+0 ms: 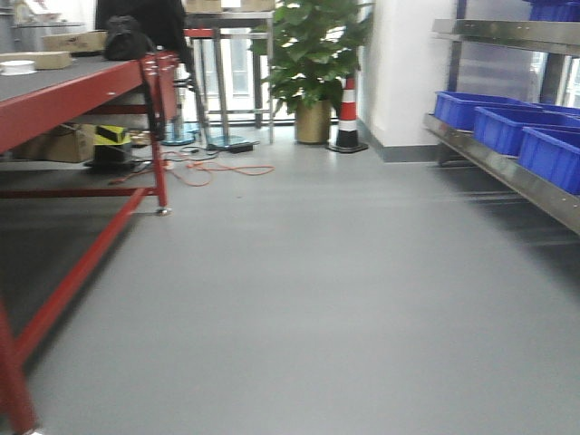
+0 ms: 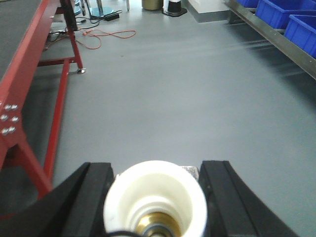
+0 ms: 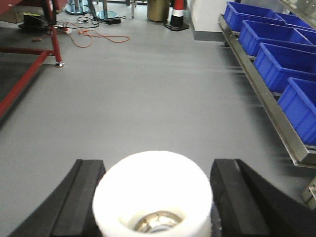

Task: Place valve from conveyor to right shelf box
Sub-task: 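Drive to the steel shelf rack with blue boxes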

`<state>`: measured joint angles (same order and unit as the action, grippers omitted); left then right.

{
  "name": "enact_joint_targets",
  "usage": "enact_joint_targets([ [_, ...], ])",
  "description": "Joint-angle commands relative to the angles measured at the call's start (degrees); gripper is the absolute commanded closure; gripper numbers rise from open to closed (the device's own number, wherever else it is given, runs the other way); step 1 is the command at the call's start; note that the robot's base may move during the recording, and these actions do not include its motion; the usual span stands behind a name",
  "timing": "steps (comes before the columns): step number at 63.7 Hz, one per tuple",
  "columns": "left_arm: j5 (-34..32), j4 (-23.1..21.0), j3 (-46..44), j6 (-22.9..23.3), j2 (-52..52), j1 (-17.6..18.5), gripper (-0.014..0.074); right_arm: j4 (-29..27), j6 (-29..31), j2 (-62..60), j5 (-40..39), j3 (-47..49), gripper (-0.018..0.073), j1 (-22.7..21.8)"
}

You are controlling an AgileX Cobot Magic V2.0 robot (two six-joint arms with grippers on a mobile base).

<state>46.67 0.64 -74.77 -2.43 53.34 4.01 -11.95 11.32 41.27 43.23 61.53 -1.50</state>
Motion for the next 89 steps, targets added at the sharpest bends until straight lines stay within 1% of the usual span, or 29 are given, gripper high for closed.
enact_joint_targets([
  [1,-3.18,-0.32,-0.29,0.34,-0.34,0.33,0.0707,0.13,0.26,-0.35,-4.31,0.94,0.0712,-0.1],
  [89,-3.18,-0.32,-0.29,0.34,-0.34,0.33,0.0707,0.13,0.26,-0.35,-4.31,0.94,0.0712,-0.1],
])
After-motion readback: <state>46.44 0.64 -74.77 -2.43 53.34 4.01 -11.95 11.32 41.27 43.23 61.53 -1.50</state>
